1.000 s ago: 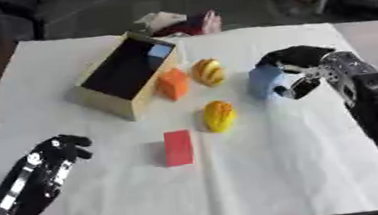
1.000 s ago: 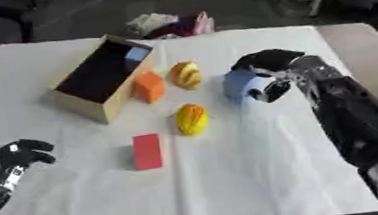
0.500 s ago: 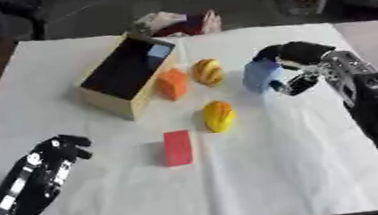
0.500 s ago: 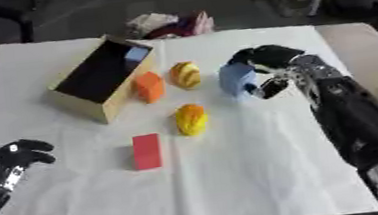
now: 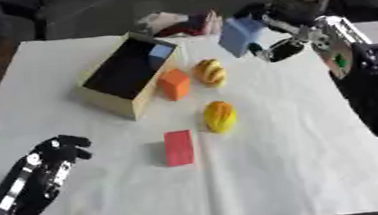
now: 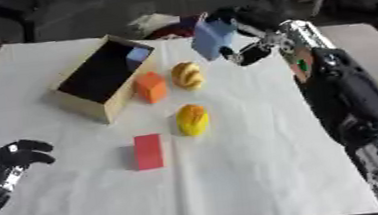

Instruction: Pick up objects on the table and place them in the box.

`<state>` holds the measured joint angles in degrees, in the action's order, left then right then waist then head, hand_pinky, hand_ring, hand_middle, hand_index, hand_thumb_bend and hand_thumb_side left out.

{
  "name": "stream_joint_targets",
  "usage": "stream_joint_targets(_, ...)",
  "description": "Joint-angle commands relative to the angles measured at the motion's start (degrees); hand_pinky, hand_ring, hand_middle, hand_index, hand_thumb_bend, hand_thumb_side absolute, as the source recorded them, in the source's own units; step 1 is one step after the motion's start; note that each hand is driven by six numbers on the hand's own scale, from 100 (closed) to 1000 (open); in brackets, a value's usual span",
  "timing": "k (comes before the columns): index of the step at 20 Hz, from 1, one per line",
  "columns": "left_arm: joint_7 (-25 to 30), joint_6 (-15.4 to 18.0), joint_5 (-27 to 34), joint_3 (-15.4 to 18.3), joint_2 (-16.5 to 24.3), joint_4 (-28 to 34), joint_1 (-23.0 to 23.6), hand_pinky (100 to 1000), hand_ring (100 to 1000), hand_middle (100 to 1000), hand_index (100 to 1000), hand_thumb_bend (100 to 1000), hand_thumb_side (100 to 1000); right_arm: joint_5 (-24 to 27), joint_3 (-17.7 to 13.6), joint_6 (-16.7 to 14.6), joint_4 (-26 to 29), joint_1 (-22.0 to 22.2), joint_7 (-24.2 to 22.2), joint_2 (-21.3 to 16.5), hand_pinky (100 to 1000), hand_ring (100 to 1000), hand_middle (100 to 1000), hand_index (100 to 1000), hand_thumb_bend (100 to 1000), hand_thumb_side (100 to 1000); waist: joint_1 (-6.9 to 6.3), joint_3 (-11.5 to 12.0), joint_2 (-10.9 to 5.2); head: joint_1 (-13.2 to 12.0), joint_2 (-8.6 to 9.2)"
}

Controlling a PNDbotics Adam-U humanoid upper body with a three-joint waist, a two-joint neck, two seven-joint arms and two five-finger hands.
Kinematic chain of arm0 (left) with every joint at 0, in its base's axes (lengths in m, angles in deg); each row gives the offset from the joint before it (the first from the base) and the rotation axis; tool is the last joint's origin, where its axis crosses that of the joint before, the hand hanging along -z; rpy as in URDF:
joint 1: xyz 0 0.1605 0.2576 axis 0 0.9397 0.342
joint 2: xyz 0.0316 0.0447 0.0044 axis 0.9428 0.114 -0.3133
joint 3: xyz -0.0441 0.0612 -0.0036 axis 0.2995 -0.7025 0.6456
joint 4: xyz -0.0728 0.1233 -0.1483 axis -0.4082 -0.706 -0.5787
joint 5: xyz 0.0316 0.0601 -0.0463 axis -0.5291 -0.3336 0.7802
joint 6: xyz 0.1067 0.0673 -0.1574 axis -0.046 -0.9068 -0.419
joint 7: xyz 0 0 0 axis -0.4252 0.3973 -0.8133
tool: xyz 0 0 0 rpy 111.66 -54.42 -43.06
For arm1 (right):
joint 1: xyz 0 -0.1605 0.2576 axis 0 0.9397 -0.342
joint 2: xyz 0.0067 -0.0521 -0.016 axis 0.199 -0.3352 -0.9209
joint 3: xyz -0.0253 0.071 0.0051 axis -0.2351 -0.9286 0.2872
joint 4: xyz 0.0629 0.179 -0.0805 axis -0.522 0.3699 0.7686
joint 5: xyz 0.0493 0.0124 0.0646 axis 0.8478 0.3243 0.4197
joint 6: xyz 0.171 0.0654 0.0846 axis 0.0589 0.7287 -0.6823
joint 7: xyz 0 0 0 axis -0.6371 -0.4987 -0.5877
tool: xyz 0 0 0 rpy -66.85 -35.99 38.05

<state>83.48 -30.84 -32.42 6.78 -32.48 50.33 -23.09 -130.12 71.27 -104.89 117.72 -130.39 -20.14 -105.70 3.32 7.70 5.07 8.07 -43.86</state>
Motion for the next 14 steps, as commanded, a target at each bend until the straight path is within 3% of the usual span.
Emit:
stream_joint_targets(1,0.35,0.11,0.27,-0.33,0.17,0.89,-0.7,824,660,673,744,100,748,1.0,-0.72,0.68,0.18,-3.05,-1.45,1.26,830,728,447,690,100,100,-0.46,0.3,-0.73,0.57,-0.26)
stream_joint_targets(5,0.71,0.14,0.54,-0.67,-0.19,1.06,-0.97,824,660,673,744,100,746,-1.51,-0.91,1.28,-1.51,-5.88,-2.3,5.3,834,737,464,708,100,100,-1.16,1.35,-0.52,1.51,-0.26)
stream_joint_targets(14,1.74,0.15,0.89,-1.64,-0.77,1.23,-1.73,824,660,673,744,100,751,-11.49,0.82,-1.01,-1.92,-8.53,-2.67,13.54,851,784,551,803,100,100,-1.78,3.18,0.28,3.5,-0.26)
